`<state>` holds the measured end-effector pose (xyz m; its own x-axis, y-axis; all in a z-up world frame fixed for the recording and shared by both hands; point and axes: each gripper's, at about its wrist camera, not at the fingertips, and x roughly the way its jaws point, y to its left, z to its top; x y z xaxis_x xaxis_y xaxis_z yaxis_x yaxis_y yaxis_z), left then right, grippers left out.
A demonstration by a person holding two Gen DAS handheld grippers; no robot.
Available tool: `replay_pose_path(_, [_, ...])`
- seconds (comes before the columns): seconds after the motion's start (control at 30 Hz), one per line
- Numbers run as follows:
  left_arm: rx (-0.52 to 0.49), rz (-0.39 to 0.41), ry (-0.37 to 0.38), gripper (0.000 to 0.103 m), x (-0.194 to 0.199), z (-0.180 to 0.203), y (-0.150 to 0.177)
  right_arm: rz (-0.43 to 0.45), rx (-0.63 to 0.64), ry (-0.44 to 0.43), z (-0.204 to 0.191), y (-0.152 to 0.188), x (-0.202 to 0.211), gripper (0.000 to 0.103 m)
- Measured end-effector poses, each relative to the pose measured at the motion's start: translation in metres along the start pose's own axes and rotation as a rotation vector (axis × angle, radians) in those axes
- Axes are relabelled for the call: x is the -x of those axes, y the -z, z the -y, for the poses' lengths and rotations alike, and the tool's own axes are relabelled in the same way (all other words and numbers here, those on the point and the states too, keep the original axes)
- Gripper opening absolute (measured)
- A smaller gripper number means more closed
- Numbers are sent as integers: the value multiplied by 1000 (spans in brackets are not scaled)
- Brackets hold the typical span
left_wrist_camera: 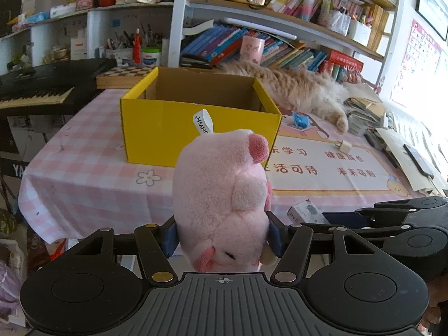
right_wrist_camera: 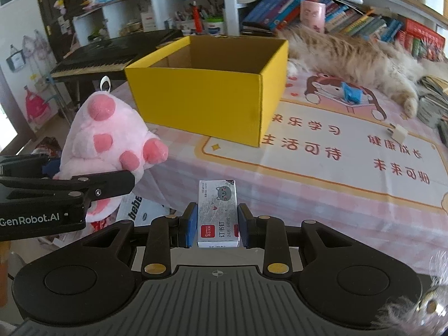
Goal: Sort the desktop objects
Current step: 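Lift the pig plush and card box and carry both toward the yellow box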
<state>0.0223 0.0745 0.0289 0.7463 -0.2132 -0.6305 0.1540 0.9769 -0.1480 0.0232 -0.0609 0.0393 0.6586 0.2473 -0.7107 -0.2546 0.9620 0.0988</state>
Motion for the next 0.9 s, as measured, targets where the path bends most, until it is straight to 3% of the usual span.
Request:
replay_pose_path(0.53, [37, 14, -36, 61, 1, -15, -2, -7, 57, -33, -16, -11, -8, 27])
replay_pose_path(0.9, [53, 67, -110, 61, -15, -22, -28, 37, 149, -67, -12, -46, -30, 27])
